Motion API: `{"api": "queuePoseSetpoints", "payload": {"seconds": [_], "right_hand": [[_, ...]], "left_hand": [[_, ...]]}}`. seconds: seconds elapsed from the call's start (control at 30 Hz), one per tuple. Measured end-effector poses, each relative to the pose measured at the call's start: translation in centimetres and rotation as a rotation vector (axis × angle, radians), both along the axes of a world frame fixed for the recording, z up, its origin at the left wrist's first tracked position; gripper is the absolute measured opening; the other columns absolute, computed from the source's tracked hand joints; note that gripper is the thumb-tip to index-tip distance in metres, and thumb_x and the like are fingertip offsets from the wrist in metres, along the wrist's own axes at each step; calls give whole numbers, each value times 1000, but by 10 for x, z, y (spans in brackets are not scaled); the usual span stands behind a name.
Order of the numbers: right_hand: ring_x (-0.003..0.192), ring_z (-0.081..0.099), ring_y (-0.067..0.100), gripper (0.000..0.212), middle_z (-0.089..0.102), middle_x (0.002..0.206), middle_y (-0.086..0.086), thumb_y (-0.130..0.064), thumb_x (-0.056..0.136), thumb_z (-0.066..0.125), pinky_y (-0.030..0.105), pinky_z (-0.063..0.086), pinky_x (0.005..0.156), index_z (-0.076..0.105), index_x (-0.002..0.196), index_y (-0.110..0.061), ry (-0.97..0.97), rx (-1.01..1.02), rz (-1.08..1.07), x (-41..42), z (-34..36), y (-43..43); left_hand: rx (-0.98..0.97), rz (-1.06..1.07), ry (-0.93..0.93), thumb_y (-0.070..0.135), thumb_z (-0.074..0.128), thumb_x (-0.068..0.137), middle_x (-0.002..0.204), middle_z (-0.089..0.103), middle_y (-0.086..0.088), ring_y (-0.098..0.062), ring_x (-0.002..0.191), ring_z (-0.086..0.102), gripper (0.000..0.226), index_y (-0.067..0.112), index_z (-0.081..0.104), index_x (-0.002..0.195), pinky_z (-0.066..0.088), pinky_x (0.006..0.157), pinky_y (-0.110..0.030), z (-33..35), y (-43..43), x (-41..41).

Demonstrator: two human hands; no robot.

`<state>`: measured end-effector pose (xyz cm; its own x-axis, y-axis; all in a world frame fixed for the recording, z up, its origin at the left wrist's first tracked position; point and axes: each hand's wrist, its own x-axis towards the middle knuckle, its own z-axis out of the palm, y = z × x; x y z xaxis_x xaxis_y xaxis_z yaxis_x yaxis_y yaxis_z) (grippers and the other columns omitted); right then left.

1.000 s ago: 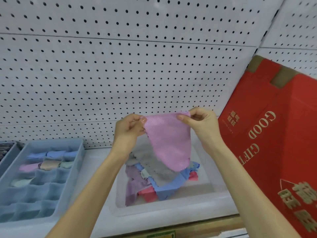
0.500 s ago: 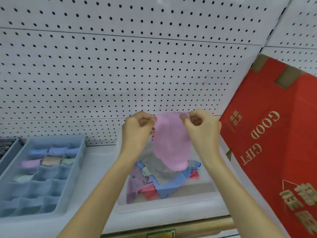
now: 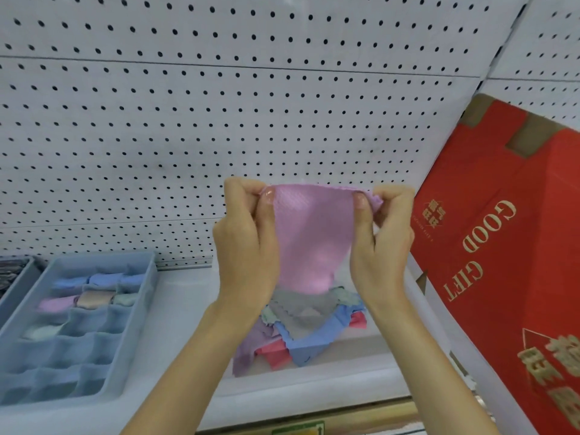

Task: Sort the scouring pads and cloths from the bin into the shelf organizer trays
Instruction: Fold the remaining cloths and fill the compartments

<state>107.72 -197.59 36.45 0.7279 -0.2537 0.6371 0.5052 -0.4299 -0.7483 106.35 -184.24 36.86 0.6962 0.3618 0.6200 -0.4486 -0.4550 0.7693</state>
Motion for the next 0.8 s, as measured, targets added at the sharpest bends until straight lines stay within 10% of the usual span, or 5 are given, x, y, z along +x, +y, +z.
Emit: {"api": "queuePoseSetpoints", "payload": {"seconds": [0.23, 0.4, 0.63, 0.8], "right_hand": [[45, 33, 2, 25, 32, 50, -12, -19, 98, 52, 9, 29, 47, 37, 83, -32, -82, 67, -136, 9, 1, 3], [42, 28, 7, 19, 29, 45, -9, -24, 97, 54, 12, 24, 44, 41, 86, -32, -71, -22, -149, 14, 0, -5], [39, 23, 8, 24, 34, 50, 0, -23, 95, 56, 14, 17, 42, 36, 85, -32, -36, 4, -33, 13, 7, -7], [41, 22, 9, 22, 33, 48, 1, -27, 94, 58, 18, 18, 43, 39, 83, -34, 0, -9, 7, 15, 7, -8]], "left_hand": [[12, -47, -31, 14, 45, 99, 47, 40, 6, -9, 43, 38, 14, 24, 41, 90, 30, 45, -15, 6, -2, 8], [-102, -187, 44, 22, 45, 96, 59, 52, -24, -42, 56, 45, 17, 36, 36, 91, 46, 60, -55, 5, 8, 11], [85, -404, 44, 1, 41, 90, 86, 63, 26, -2, 75, 57, 42, 31, 70, 89, 45, 65, -15, 2, 27, 16], [-18, -497, 152, 1, 52, 89, 89, 70, 11, -9, 80, 63, 32, 25, 72, 89, 50, 70, -21, 6, 34, 11]]}}
